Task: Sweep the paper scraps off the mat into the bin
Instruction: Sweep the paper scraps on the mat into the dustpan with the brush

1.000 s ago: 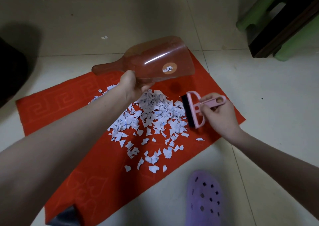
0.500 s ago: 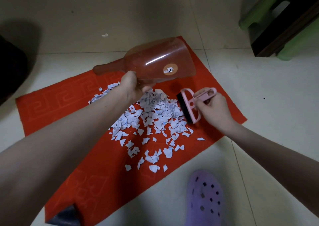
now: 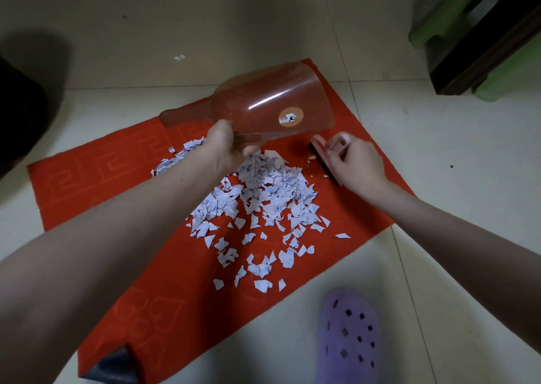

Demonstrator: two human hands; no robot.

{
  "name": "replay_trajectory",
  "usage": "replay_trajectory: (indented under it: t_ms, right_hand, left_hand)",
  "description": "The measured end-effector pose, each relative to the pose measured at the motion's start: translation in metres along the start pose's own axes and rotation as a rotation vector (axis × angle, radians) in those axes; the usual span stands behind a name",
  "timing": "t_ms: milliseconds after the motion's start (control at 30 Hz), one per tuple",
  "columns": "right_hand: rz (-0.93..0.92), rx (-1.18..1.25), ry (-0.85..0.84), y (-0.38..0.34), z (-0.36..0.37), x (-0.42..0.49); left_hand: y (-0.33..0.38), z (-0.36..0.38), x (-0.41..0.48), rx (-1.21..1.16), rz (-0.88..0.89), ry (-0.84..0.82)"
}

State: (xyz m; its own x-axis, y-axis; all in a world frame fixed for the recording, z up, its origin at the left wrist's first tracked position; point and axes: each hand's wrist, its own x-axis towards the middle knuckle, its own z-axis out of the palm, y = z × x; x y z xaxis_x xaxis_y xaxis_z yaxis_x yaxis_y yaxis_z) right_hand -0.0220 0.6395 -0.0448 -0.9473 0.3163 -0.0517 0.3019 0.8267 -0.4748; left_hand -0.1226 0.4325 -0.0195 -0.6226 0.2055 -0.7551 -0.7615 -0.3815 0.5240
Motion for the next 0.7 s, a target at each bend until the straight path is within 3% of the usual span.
replay_trajectory:
  t_ms: [67,133,300,400,600,700]
  right_hand:
    - [-0.055,-0.018,-0.102,-0.005,0.002,-0.004]
    - [-0.099,0.111,-0.129,-0.008,0.001,-0.009]
    - [-0.1,0.281,0.114,0.001,-0.008,-0.007]
    - [-0.052,0.278,0.175,0.013,-0.008,-0.002]
    - [-0.008,0.097,0.031,0.011,0.005,0.003]
    - [-0.055,0.243,-0.038,-0.002,0.005,-0.001]
  left_hand:
    - [0.0,-0.001,0.0,-0.008,-0.004,-0.001]
    - [0.002,-0.002,0.0,-0.024,-0.003,-0.002]
    - [0.006,-0.003,-0.002,-0.049,-0.005,0.007]
    - [0.007,-0.001,-0.002,-0.053,-0.01,0.007]
    - [0.007,0.0,0.002,-0.059,-0.014,0.003]
    - [0.006,0.0,0.001,-0.034,-0.009,-0.002]
